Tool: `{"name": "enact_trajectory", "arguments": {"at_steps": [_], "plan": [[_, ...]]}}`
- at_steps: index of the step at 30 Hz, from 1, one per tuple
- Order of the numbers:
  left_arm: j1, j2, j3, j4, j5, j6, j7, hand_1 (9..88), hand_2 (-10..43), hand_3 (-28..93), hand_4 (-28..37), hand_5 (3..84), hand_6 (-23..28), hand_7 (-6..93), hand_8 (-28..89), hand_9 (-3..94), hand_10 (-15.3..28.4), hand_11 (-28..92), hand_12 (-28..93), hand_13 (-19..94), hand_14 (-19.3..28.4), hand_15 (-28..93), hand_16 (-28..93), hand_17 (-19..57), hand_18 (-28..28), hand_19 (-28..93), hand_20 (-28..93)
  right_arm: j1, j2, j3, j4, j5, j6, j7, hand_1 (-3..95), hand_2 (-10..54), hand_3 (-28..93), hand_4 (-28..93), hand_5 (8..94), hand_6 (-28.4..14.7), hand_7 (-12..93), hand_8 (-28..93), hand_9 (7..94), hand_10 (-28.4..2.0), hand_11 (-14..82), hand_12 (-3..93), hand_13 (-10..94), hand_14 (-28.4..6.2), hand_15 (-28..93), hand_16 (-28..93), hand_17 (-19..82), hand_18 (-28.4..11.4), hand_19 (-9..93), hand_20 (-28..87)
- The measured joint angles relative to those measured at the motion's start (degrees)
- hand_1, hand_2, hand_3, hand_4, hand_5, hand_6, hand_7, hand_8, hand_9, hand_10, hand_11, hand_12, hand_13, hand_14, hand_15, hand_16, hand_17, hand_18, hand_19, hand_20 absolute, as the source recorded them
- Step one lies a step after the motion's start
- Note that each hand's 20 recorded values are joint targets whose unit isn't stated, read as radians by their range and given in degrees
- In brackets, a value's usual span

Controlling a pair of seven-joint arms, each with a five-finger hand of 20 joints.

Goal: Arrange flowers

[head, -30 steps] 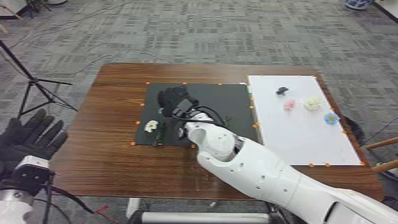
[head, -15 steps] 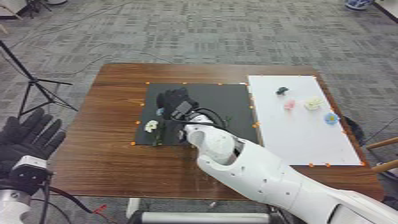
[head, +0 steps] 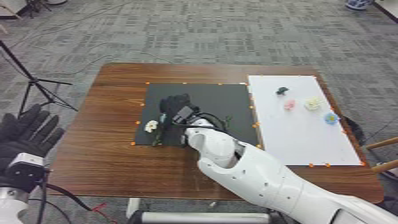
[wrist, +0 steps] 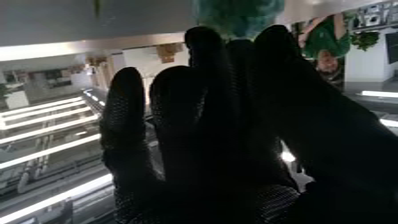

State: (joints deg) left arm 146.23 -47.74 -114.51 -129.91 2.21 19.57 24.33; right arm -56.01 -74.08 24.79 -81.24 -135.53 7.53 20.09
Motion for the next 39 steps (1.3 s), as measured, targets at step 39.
{"name": "enact_trajectory", "arguments": {"at_steps": [39], "plan": [[5.4,-3.04,-5.59,-2.21,-0.05,-0.18,1.01,23.9,18.1,69,-28.3,34.2,7.0,9.4,-7,28.7,11.0,13,12,21,11.7,20,-2,-3.7,10.0,16,12,-20.9,21.4,37.0,-25.7,-0.5,-4.1,9.6,51.8,-9.5,74,-28,56.5,-4.7,13,-11,54.6,-15.9,13.0,15.1,61,-9.4,67,36,26,-23.8,74,36]]}}
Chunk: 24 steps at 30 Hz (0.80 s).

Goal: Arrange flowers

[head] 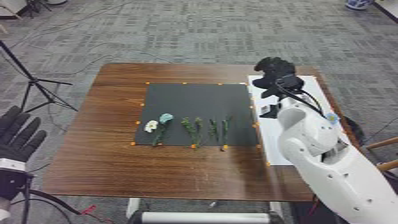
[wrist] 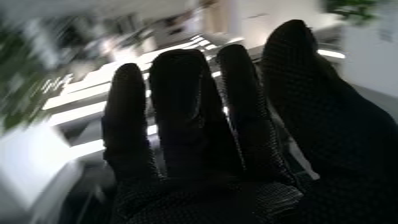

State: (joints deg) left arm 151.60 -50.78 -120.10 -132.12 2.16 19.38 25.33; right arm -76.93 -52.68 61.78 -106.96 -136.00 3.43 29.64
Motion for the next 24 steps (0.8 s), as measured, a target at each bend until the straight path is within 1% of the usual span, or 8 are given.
{"name": "enact_trajectory", "arguments": {"at_steps": [2,4,6,10,14,17,21,24], "plan": [[0.3,-0.13,-0.01,-0.06,-0.01,-0.02,0.18,23.8,18.1,69,-28.3,34.2,7.0,9.4,-7,28.7,11.0,13,12,21,11.8,20,-2,-3.8,10.0,16,12,-3.2,1.7,3.5,0.0,-1.4,-2.4,0.7,51.9,-9.5,74,-28,56.1,-4.9,13,-11,54.1,-16.3,12.9,15.1,60,-9.5,67,36,26,-23.8,74,36],[0.5,-0.16,-0.01,-0.12,-0.03,-0.03,0.41,23.8,18.1,70,-28.3,34.2,7.0,9.4,-7,28.7,11.0,13,12,21,11.8,20,-2,-3.7,10.0,16,12,-6.1,2.9,6.9,0.2,-1.3,-6.4,1.5,51.4,-9.5,74,-28,55.9,-5.6,13,-11,53.7,-17.6,12.0,14.6,60,-9.5,66,35,26,-23.9,74,36],[0.7,-0.16,-0.01,-0.13,-0.05,-0.04,0.59,23.8,18.1,70,-28.3,34.2,7.0,9.4,-7,28.7,11.0,13,12,21,11.8,20,-2,-3.7,10.0,16,12,-8.0,3.8,8.6,0.9,-1.2,-8.5,3.2,51.1,-9.5,74,-28,55.6,-5.9,12,-11,53.6,-17.8,11.5,14.4,60,-9.8,67,35,26,-24.2,74,36],[0.8,-0.21,0.0,-0.18,-0.06,-0.04,0.72,23.8,18.2,69,-28.3,34.2,7.0,9.5,-7,28.7,11.1,13,12,21,11.8,20,-2,-3.8,10.0,16,12,-11.1,4.5,11.2,1.5,-0.3,-8.6,8.4,51.0,-9.5,75,-28,53.5,-5.7,12,-11,50.7,-17.1,11.2,14.7,58,-10.9,67,35,26,-24.4,74,36],[1.1,-0.45,0.0,-0.45,-0.06,-0.02,0.74,23.7,18.2,69,-28.3,34.2,7.0,9.4,-7,28.7,11.1,13,12,21,11.9,20,-2,-3.7,10.0,16,12,-13.9,4.4,15.6,1.7,0.4,-10.7,9.6,52.9,-9.5,74,-28,53.3,-5.7,12,-11,50.2,-17.0,11.4,14.8,58,-10.5,67,34,26,-24.7,75,36],[1.6,-0.52,-0.03,-0.66,-0.13,-0.01,0.99,23.7,18.2,69,-28.3,34.1,7.0,9.4,-7,28.7,11.1,13,12,21,11.8,20,-2,-3.7,9.9,16,12,-14.7,4.6,16.3,2.4,0.3,-11.1,11.0,55.2,-9.5,72,-28,53.5,-5.7,12,-11,49.5,-16.6,11.2,14.5,58,-10.1,67,36,26,-24.8,75,36],[2.2,-0.57,-0.06,-0.77,-0.29,0.01,1.4,23.7,18.2,69,-28.3,34.2,7.0,9.4,-7,28.7,11.1,13,12,21,11.9,20,-2,-3.7,9.9,16,12,-14.8,4.6,16.3,3.5,0.2,-12.8,12.9,54.2,-9.5,74,-28,51.0,-7.2,11,-11,41.6,-17.3,10.5,12.3,55,-11.6,67,34,26,-24.8,75,34],[2.3,-0.57,-0.06,-0.8,-0.42,0.03,1.57,23.7,18.3,69,-28.3,34.2,7.0,9.4,-7,28.8,11.1,13,12,21,11.9,20,-2,-3.8,9.9,16,12,-14.6,4.4,16.4,5.3,0.2,-13.8,12.9,54.3,-9.5,75,-28,50.1,-7.3,10,-11,40.4,-17.4,11.1,11.3,55,-12.0,68,34,26,-24.9,75,34]]}}
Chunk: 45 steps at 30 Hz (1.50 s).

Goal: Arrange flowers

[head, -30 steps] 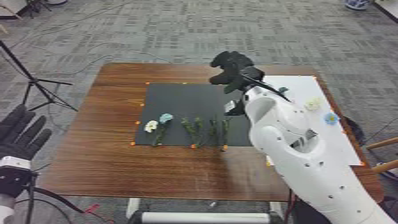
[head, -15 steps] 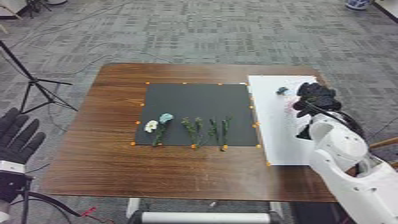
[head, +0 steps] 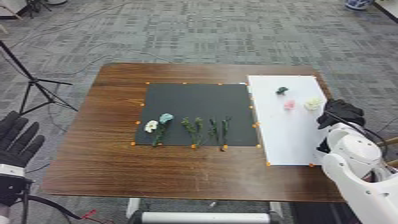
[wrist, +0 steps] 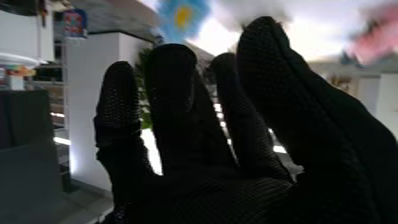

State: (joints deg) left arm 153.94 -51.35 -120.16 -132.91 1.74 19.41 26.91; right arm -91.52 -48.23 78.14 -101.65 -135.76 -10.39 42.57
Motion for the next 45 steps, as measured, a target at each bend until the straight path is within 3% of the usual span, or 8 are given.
{"name": "enact_trajectory", "arguments": {"at_steps": [9,14,17,21,25,34,40,45], "plan": [[0.2,-0.1,0.02,-0.14,-0.16,0.0,0.24,23.7,18.4,69,-28.3,34.3,7.0,9.5,-7,28.8,11.1,13,12,21,11.9,20,-2,-3.9,10.0,16,12,0.5,-0.4,0.4,3.6,1.1,-1.5,0.4,61.4,-9.5,70,-28,49.4,-6.7,10,-11,43.8,-17.1,11.9,10.3,57,-8.7,65,35,27,-24.3,76,33],[0.6,-0.1,0.03,-0.25,-0.47,0.03,0.59,23.7,18.4,69,-28.3,34.4,7.1,9.5,-7,28.8,11.1,13,12,21,11.9,20,-2,-3.9,10.0,16,12,1.2,-0.5,0.5,4.9,1.8,-1.7,0.4,64.9,-9.5,68,-28,54.1,-4.4,12,-11,61.4,-13.8,20.1,16.7,62,-6.0,63,41,29,-23.4,78,35],[0.7,-0.11,0.03,-0.3,-0.57,0.03,0.68,23.7,18.4,69,-28.3,34.4,7.1,9.6,-7,28.9,11.2,13,12,21,12.0,20,-2,-3.8,10.0,16,12,1.6,-0.5,0.3,6.1,1.5,1.2,-0.1,66.2,-9.5,67,-28,61.8,-1.7,15,-12,74.0,-9.2,10.2,33.9,65,-6.1,65,46,31,-22.9,78,38],[0.8,-0.1,0.03,-0.31,-0.62,0.03,0.72,23.7,18.5,69,-28.3,34.4,7.1,9.6,-7,29.0,11.3,13,12,21,12.0,21,-2,-3.8,9.9,16,12,1.6,-0.2,-0.5,7.9,0.3,8.0,-1.1,66.4,-9.5,64,-28,70.6,-0.7,20,-2,82.5,-7.8,12.0,42.7,70,-7.1,66,45,32,-23.1,78,40],[0.8,-0.1,0.03,-0.31,-0.63,0.03,0.63,23.7,18.5,69,-28.3,34.4,7.1,9.5,-7,29.0,11.3,13,12,21,12.0,21,-2,-3.8,9.9,16,12,1.0,0.0,-1.4,8.7,-0.5,12.6,-1.5,65.3,-9.5,63,-28,74.3,-0.3,26,1,84.1,-7.3,13.4,44.9,71,-7.6,67,43,33,-23.5,78,40],[0.7,-0.16,-0.15,-0.27,-0.51,-0.02,0.22,23.6,18.5,69,-28.3,34.4,7.2,9.4,-7,28.9,11.3,13,12,21,12.0,21,-2,-3.8,9.9,16,12,-0.1,0.3,-1.4,7.4,-1.4,13.3,-1.7,62.8,-9.5,65,-28,77.4,0.1,31,4,86.6,-7.4,14.5,47.0,73,-8.4,70,37,34,-24.0,80,41],[0.7,-0.22,-0.73,-0.24,-0.38,-0.05,-0.32,23.6,18.4,70,-28.3,34.3,7.0,9.4,-7,28.8,11.1,13,12,21,12.0,20,-2,-3.9,9.9,16,12,-3.9,1.7,-1.8,-0.7,-0.2,19.2,-2.2,62.1,-9.5,66,-28,77.4,-0.2,31,5,86.5,-8.0,14.6,47.1,73,-8.6,70,37,34,-24.2,80,41],[0.6,-0.28,-0.91,-0.19,-0.34,-0.05,-0.46,23.6,18.4,70,-28.3,34.2,7.0,9.4,-7,28.7,11.1,13,12,21,11.9,20,-2,-3.9,9.9,16,12,-0.6,2.7,-8.6,-5.6,0.4,22.3,-6.4,62.1,-9.5,66,-28,77.7,-0.3,31,5,86.6,-8.1,14.7,47.0,73,-8.6,70,37,34,-24.2,80,41]]}}
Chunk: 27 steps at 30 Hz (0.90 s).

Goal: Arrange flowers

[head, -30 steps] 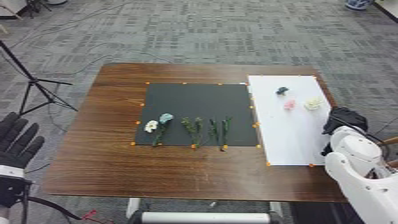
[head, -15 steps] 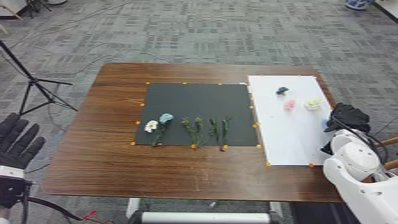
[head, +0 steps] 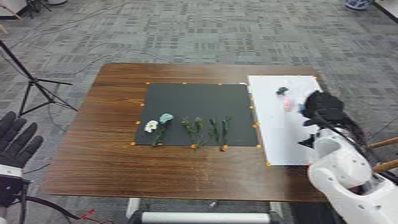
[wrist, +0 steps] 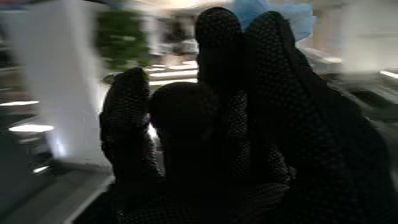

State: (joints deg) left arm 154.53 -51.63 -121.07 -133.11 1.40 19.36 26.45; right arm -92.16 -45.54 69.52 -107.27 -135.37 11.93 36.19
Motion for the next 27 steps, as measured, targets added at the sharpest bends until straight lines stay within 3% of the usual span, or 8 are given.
{"name": "enact_trajectory", "arguments": {"at_steps": [7,14,21,27], "plan": [[-0.9,0.06,0.89,0.23,0.08,0.0,0.0,23.6,18.3,69,-28.3,34.2,7.0,9.4,-7,28.7,11.1,13,12,21,11.9,20,-2,-3.9,9.9,16,12,11.7,-3.5,-11.9,0.5,1.1,2.2,-9.9,62.1,-9.5,66,-28,77.5,-0.3,32,4,86.6,-7.7,14.8,47.3,73,-8.6,71,37,34,-23.9,80,41],[-2.3,0.32,2.32,0.63,0.27,0.07,-0.24,23.6,18.3,69,-28.3,34.2,6.9,9.4,-7,28.7,11.0,13,12,21,11.9,20,-2,-3.9,10.0,16,12,25.7,-10.6,-26.3,10.2,1.6,1.8,-15.6,62.0,-9.5,66,-28,77.6,0.4,32,2,87.0,-8.3,13.3,45.5,72,-8.5,70,37,33,-23.6,79,41],[-3.2,0.5,2.97,0.84,0.38,0.13,-0.45,23.6,18.3,69,-28.3,34.2,7.0,9.4,-7,28.7,11.1,13,12,21,11.9,20,-2,-3.8,9.9,16,12,32.9,-16.8,-33.2,16.9,1.2,-4.7,-15.8,62.2,-9.5,66,-28,77.4,0.4,32,2,86.5,-8.3,11.3,44.0,70,-8.6,69,38,32,-23.4,78,41],[-3.0,0.52,2.91,0.83,0.37,0.13,-0.44,23.6,18.3,69,-28.3,34.2,7.0,9.4,-7,28.7,11.1,13,12,21,11.9,20,-2,-3.8,9.9,16,12,33.2,-19.5,-31.7,17.8,0.8,-11.2,-15.7,62.1,-9.5,66,-28,77.4,0.3,32,2,86.3,-8.4,10.4,43.1,70,-8.7,68,41,31,-23.3,77,41]]}}
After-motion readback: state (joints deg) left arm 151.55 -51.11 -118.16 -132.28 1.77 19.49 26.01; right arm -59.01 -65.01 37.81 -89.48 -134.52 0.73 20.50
